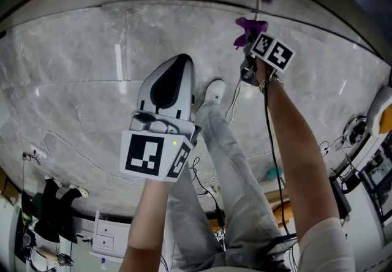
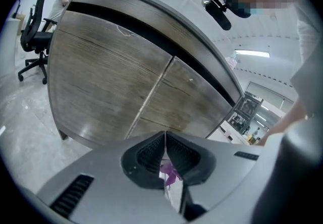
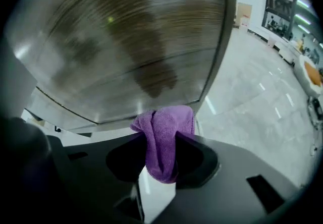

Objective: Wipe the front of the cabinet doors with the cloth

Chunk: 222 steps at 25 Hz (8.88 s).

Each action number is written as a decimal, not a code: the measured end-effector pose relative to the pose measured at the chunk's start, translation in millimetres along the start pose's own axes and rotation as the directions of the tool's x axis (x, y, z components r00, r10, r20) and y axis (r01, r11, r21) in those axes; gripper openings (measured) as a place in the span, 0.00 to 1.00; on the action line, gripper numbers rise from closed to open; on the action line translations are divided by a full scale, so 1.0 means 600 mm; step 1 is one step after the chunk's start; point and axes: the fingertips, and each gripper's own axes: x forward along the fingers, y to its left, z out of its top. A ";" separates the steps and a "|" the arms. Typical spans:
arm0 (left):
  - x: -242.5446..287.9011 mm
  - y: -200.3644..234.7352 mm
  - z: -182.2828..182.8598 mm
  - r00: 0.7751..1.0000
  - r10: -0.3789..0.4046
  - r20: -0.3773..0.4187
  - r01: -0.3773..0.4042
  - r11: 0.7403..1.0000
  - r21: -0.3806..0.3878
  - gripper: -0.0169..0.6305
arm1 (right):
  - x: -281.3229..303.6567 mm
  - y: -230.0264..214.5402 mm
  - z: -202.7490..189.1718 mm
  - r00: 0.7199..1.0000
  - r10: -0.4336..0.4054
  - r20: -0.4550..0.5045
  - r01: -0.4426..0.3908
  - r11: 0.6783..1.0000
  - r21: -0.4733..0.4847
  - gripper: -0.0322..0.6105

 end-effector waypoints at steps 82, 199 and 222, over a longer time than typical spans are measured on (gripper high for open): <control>-0.343 0.222 0.230 0.987 0.052 0.155 -0.045 0.998 -0.044 0.05 | -0.453 0.807 -0.083 0.717 0.664 0.214 -0.413 0.651 -0.637 0.26; -0.207 0.193 0.145 0.998 -0.064 0.011 0.064 0.997 0.047 0.05 | -0.231 0.530 0.079 0.896 0.350 0.274 -0.296 0.930 -0.219 0.26; -0.257 0.287 0.174 0.990 -0.140 -0.033 0.141 0.989 0.045 0.05 | -0.148 0.763 -0.138 0.914 0.404 0.040 -0.388 0.898 -0.207 0.26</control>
